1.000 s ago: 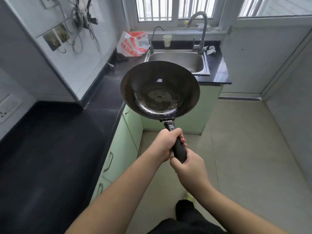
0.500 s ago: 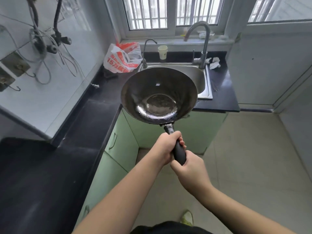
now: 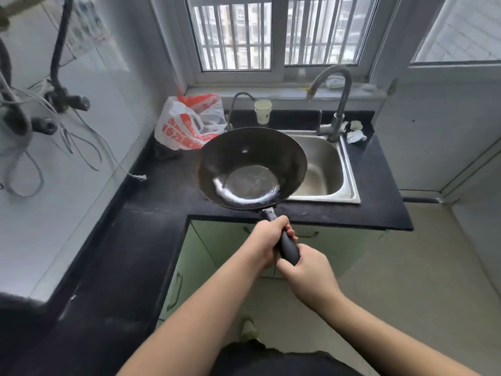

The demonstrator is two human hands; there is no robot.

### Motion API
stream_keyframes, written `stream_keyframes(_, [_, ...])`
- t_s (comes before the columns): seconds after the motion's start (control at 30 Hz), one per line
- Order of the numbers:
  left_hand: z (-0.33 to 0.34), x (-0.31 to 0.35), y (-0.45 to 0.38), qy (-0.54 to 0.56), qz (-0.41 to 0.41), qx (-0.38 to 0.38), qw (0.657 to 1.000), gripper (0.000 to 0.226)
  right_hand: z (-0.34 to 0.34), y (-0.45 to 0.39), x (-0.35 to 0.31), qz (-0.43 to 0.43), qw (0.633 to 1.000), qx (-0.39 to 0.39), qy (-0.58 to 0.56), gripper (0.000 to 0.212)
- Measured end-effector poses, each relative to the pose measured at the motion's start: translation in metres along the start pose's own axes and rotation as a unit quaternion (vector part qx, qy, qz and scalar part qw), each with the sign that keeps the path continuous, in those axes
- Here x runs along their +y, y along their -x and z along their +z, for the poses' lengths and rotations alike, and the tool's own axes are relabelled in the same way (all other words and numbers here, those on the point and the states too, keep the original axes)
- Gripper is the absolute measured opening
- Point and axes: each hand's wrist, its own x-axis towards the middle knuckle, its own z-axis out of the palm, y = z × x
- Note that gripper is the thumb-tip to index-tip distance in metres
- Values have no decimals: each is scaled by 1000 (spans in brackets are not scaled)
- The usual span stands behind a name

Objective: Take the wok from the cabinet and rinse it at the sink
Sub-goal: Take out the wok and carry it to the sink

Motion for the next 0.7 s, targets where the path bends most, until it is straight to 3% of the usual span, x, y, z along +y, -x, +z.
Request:
stream_keyframes(0.43, [10,53,-114,-66,-86,-64,992,29,17,-102,-15,128,990,58,-23,22])
stream_keyframes(0.7, [45,55,-166,-82,-150,-62,983,29,-5,-157,13,195,980,29,-31,17])
